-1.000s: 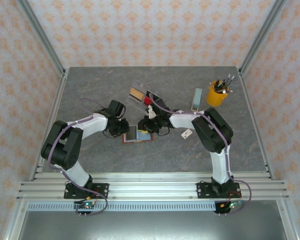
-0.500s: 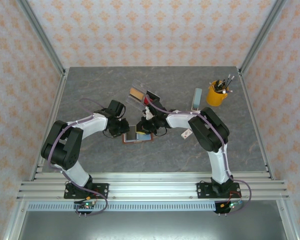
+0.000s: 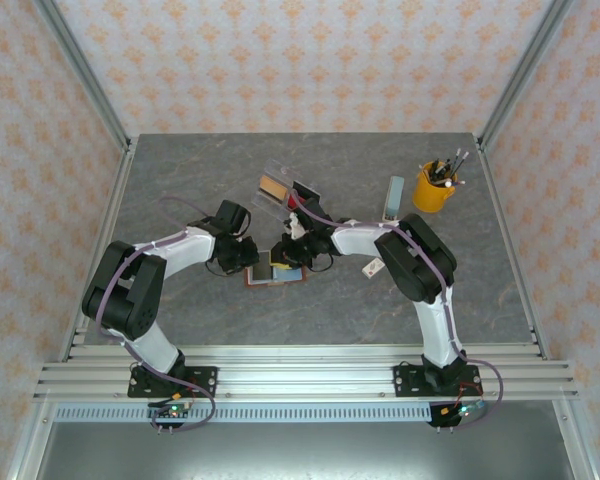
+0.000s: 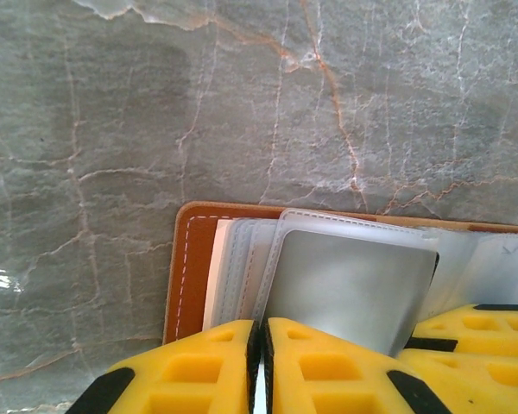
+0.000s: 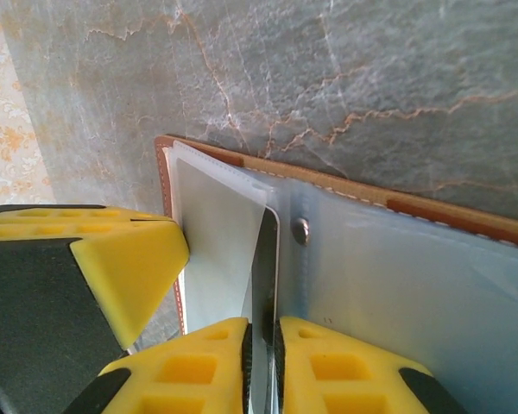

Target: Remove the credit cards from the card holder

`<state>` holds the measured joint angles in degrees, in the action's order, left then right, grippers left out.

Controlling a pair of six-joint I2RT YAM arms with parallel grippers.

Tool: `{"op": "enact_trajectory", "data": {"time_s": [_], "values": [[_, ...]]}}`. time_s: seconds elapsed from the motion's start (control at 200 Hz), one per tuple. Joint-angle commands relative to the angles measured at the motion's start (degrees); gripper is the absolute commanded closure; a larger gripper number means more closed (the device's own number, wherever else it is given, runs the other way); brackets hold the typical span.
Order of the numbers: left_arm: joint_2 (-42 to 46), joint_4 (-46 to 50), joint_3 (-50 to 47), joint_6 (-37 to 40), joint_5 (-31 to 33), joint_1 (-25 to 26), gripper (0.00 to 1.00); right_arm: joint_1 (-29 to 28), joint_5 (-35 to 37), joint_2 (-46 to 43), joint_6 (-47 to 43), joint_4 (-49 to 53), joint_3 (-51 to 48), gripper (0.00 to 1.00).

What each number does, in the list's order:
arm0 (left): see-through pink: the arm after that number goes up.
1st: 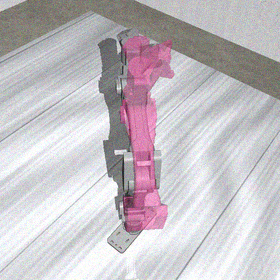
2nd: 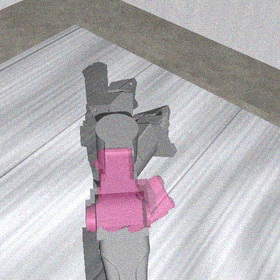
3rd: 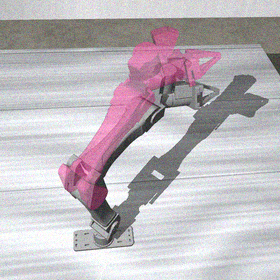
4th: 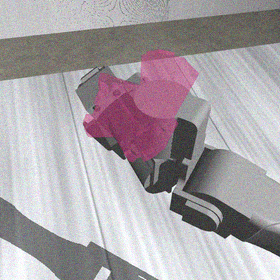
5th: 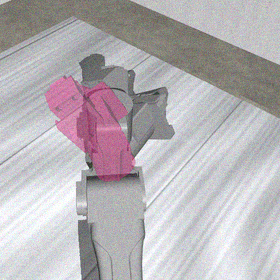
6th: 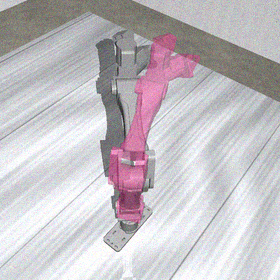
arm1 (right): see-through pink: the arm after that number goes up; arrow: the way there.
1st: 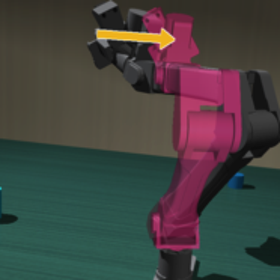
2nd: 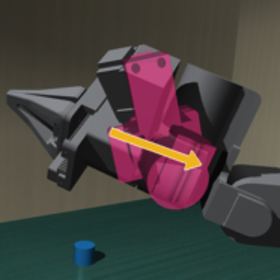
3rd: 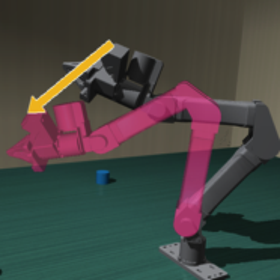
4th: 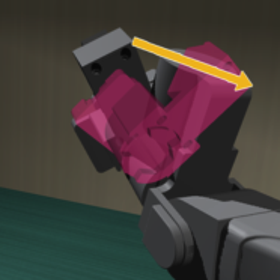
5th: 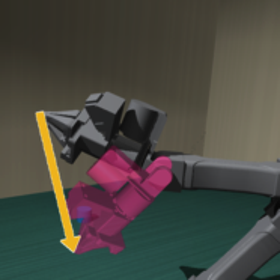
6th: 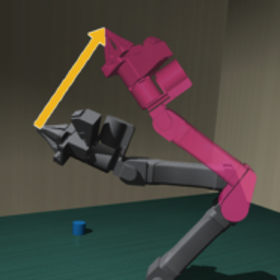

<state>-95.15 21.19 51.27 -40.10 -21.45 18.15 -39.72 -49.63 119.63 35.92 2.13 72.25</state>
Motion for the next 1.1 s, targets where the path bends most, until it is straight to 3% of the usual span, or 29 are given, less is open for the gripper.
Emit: {"op": "enact_trajectory", "data": {"time_s": [0.0, 0.19, 0.586, 0.751, 1.096], "values": [[-2.4, 0.3, -2.6, -0.4, 0.1, -0.2, 0.85, -0.6, -2.0, 2.2, 1.0, -2.2, 1.2, 0.83], [-2.4, -1.3, -4.4, -1.3, -0.6, -0.2, 0.86, -0.6, -3.1, 2.0, 3.6, -7.2, 0.0, 0.84], [-1.0, -0.3, -4.4, -0.9, 0.0, -0.8, 0.81, 1.0, -1.8, -1.6, 2.2, -7.6, -3.6, 1.0], [0.5, 0.5, -4.3, -0.1, 0.7, -1.6, 0.77, 2.0, -1.2, -2.1, 0.9, -5.6, -4.7, 1.0], [1.2, 2.5, -2.5, 1.6, 0.7, -2.4, 0.83, 3.6, 0.3, -3.8, -2.8, -1.3, -6.4, 1.0]]}}
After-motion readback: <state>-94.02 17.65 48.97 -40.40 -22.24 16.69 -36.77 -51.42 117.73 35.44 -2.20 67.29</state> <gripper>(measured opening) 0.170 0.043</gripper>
